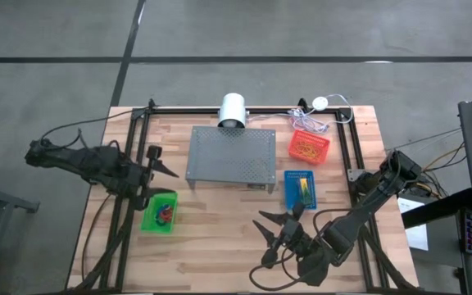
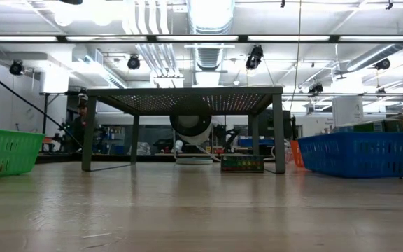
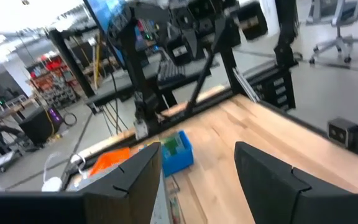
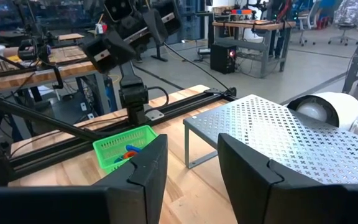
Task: Pick & Place Office Desk Supplies
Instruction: Put the yellow crayons into the blue bin
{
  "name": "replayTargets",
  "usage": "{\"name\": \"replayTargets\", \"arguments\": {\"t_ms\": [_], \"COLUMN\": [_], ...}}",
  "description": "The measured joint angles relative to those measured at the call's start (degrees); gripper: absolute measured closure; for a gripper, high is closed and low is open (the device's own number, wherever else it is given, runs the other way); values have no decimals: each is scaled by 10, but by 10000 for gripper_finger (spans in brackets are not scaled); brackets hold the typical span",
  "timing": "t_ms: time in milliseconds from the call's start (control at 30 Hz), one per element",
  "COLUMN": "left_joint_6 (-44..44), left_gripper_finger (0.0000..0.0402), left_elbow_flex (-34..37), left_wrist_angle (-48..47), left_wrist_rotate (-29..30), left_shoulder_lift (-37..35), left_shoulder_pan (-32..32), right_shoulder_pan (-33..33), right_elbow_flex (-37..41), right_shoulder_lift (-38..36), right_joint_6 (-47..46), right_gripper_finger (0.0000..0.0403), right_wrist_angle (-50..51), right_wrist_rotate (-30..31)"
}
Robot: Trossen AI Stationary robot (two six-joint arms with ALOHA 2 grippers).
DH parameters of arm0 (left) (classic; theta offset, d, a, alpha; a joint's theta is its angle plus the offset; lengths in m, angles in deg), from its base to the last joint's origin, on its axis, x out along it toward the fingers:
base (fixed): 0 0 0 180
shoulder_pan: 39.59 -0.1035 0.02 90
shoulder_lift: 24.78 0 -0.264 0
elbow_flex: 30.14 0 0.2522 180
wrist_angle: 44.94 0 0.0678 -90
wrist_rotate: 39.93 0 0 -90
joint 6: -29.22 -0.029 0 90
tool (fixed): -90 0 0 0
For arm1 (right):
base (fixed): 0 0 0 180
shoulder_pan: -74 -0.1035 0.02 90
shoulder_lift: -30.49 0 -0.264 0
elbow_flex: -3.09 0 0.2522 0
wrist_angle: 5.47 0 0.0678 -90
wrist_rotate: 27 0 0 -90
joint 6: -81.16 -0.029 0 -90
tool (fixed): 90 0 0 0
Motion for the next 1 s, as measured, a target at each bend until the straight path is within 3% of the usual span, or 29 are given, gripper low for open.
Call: {"name": "replayTargets", "arguments": {"t_ms": [700, 1000], "left_joint_6": [0, 1], "left_gripper_finger": [193, 193], "left_elbow_flex": [0, 0], "left_wrist_angle": [-4, -4], "left_wrist_rotate": [0, 0], "left_shoulder_lift": [2, 2], "left_shoulder_pan": [0, 0], "right_shoulder_pan": [6, 37], "right_elbow_flex": [0, 1], "right_shoulder_lift": [0, 1], "right_joint_6": [18, -22], "right_gripper_finger": [269, 274], "right_wrist_angle": [0, -1], "right_wrist_rotate": [5, -2]}}
